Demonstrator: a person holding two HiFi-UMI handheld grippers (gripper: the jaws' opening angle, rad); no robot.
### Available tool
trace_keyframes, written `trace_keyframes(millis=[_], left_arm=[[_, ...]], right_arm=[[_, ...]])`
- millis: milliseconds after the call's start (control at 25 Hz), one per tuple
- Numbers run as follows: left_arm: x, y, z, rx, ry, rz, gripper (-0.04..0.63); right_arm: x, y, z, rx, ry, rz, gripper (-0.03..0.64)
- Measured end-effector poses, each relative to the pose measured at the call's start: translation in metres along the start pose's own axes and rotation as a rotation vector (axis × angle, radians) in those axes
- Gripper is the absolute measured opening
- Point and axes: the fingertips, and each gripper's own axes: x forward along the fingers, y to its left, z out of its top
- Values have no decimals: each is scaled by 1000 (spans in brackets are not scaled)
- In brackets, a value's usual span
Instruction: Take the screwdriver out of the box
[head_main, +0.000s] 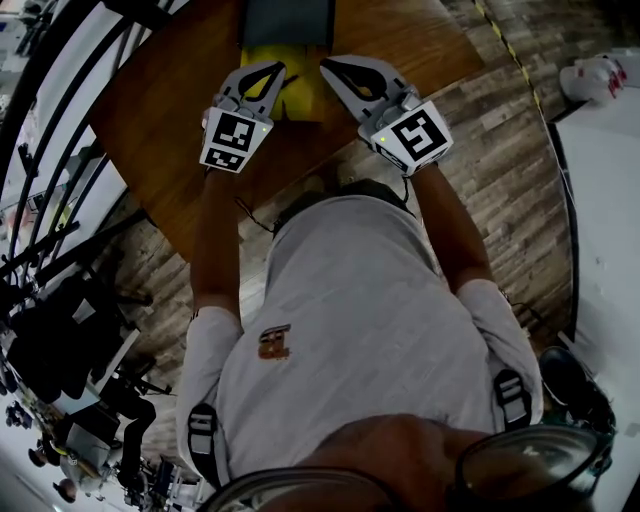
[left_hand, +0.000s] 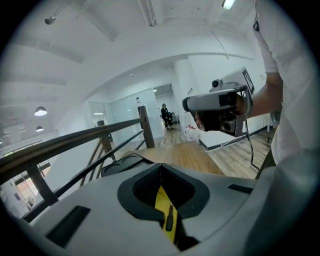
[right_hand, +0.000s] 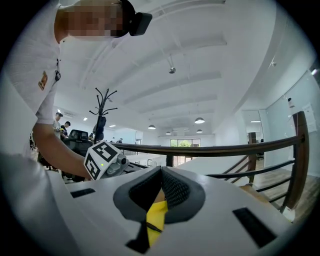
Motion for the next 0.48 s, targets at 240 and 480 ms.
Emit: trace_keyframes(millis=[240, 480], left_arm=[[21, -2, -27, 12, 131, -64, 21], [39, -12, -42, 41, 252, -130, 21]], right_arm=[[7, -8, -13, -10, 30, 0, 32], [5, -18, -21, -11, 50, -2, 32]])
